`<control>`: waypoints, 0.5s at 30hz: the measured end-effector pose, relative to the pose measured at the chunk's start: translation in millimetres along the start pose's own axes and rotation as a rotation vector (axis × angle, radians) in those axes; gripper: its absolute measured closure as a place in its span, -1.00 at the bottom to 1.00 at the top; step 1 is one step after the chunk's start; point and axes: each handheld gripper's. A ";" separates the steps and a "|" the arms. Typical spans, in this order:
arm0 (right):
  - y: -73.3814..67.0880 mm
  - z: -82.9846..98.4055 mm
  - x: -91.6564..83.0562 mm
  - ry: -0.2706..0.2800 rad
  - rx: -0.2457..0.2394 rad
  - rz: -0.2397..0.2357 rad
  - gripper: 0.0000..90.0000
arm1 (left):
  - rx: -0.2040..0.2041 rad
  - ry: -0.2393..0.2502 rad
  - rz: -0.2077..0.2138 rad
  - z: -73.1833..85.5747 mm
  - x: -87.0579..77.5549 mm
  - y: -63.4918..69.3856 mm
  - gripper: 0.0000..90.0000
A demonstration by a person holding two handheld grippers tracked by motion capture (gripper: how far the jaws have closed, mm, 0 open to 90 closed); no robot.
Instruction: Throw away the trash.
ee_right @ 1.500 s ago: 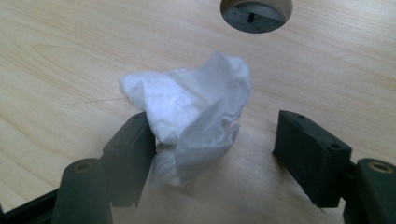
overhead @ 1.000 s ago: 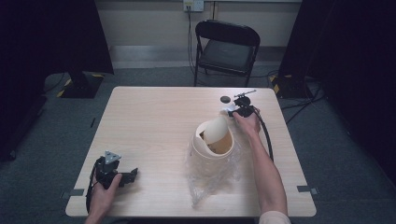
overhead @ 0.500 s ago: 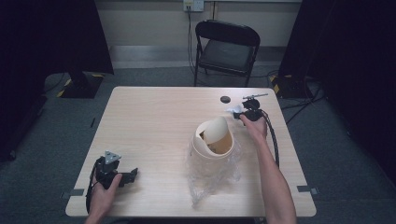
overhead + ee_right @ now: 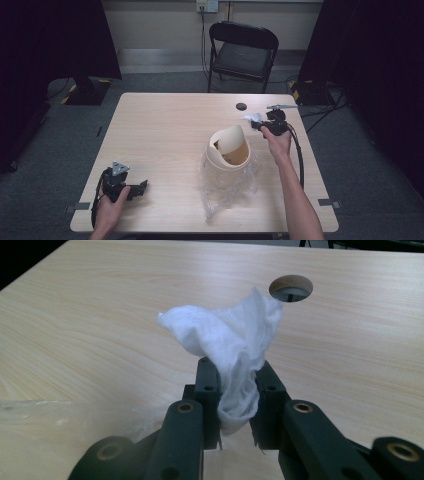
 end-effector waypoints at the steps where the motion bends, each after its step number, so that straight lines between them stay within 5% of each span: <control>1: -1.4 1.5 -4.1 0.013 -0.004 -0.002 0.73 | 0.000 0.000 0.001 0.0 0.0 -0.1 -1.00; 15: -15.5 16.4 -49.9 0.113 -0.032 -0.028 0.73 | 0.000 0.000 0.001 0.0 -0.1 0.0 -1.00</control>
Point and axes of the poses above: each handheld gripper's, and its own axes: x roughly forward along the jaws, z roughly out of its underside, y roughly to its right, and after that the axes turned 6 degrees about -x, right-handed
